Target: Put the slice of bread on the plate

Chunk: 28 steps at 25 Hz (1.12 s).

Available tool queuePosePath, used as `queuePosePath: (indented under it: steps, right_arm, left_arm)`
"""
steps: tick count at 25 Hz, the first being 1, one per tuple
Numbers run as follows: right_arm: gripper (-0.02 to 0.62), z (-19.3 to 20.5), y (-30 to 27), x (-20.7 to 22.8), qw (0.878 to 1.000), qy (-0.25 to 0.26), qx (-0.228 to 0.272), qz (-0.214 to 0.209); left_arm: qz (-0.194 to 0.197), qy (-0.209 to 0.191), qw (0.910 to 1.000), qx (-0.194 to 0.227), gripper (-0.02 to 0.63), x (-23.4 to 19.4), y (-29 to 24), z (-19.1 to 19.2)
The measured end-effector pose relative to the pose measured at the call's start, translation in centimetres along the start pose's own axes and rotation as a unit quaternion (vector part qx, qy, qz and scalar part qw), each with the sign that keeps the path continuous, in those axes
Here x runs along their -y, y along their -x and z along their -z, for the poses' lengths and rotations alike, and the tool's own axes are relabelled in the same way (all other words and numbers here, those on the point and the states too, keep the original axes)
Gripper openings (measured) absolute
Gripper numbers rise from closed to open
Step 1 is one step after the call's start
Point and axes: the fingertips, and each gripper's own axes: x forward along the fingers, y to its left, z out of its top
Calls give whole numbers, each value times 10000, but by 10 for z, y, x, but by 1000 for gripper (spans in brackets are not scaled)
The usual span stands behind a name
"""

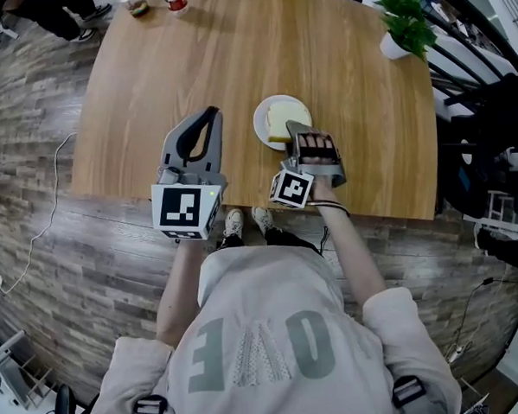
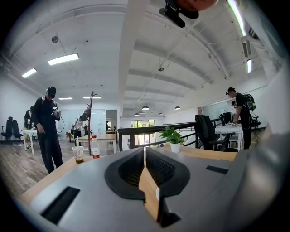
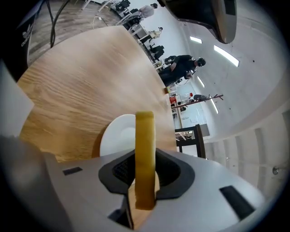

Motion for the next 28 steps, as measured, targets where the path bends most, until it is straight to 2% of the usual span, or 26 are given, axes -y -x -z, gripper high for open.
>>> queuePosePath:
  steps: [7,8,10,13,19,22,28]
  right_arm:
    - [96,-2,-7,0,9954,-645,124,-697]
    - [125,-1,-9,-1,9926,-829,121,-875]
    - [239,1,-12,-6,9837,-1150,118,-1377]
    - [269,3,-11,-18,9709,-1223,149,-2055]
    - [331,10,-9,-22,9577,-1302,218,-2559]
    - [337,12,-5,-27,9422,-1421,128,-3030]
    - [337,17,12,-36,8966,-1468,-138,-4176]
  left_arm:
    - [96,76,9999,-46,18,2,0,4]
    - [97,84,9999,-57,18,2,0,4]
    - [123,107,9999,-41,18,3,1,5]
    - [190,231,9996,-14,18,4,4,7]
    - [183,381,9991,-36,18,2,7,11]
    - [173,387,9991,-31,19,1,8,10]
    - [186,399,9990,-32,18,2,8,9]
